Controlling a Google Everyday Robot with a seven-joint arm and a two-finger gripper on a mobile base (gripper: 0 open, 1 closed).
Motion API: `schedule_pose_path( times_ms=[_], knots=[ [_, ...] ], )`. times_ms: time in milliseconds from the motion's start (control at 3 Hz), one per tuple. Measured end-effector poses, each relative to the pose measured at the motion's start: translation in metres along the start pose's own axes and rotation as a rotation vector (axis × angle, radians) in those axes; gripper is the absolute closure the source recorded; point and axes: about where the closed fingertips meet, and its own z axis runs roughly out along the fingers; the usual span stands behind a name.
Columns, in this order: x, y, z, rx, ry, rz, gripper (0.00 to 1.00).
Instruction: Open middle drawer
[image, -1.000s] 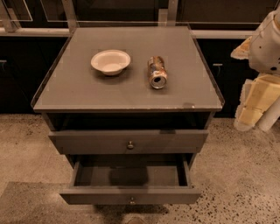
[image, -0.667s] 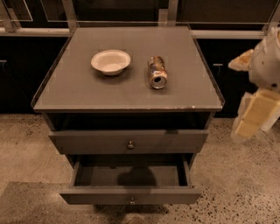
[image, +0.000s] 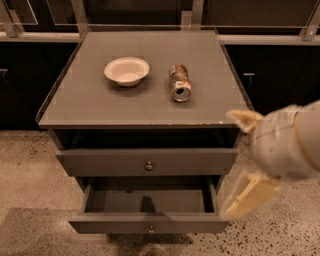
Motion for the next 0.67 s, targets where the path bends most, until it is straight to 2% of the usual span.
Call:
schedule_pose_path(
  times_ms=[333,667],
  knots=[
    [0.0,0.042,0.06,-0.01,-0.13,0.083,0.0],
    [0.001,0.063,0.085,-0.003,-0.176,0.172,0.0]
  ],
)
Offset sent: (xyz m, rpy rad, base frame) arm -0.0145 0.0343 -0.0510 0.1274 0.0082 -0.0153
